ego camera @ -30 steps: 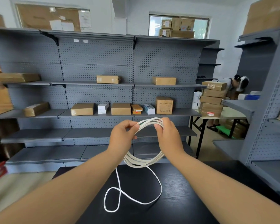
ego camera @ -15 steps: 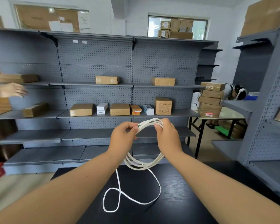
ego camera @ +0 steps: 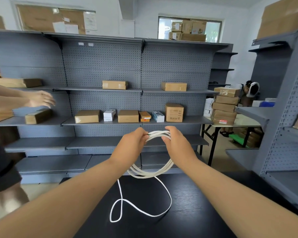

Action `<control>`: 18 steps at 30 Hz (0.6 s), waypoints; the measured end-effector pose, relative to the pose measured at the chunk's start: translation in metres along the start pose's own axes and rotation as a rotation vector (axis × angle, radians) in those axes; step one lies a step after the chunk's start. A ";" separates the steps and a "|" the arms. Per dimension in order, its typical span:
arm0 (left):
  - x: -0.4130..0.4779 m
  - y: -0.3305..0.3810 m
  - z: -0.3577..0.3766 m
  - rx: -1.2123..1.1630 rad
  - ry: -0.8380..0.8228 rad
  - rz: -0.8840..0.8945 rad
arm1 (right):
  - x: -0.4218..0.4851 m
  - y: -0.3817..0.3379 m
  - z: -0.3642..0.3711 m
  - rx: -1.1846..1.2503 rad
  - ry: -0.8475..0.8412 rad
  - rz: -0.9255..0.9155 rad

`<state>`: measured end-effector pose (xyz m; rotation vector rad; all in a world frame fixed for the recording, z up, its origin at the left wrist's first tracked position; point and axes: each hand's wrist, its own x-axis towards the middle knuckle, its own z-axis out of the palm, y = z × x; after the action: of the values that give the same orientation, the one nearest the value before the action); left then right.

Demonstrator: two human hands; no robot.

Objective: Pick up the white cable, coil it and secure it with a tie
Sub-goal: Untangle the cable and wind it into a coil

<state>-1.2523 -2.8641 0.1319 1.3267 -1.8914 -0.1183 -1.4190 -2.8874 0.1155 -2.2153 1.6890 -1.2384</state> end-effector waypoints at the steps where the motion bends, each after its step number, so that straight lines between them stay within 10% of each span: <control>1: 0.001 0.001 -0.002 0.017 -0.014 0.014 | 0.000 0.001 0.000 -0.036 -0.034 -0.027; 9: 0.008 0.005 -0.012 -0.009 -0.067 0.048 | -0.006 0.000 -0.001 -0.511 -0.004 -0.283; 18: 0.006 0.000 -0.011 -0.214 -0.133 -0.029 | -0.001 -0.004 -0.006 -0.479 0.035 -0.287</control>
<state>-1.2463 -2.8656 0.1427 1.2255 -1.9096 -0.4221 -1.4199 -2.8827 0.1202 -2.8081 1.8936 -1.0018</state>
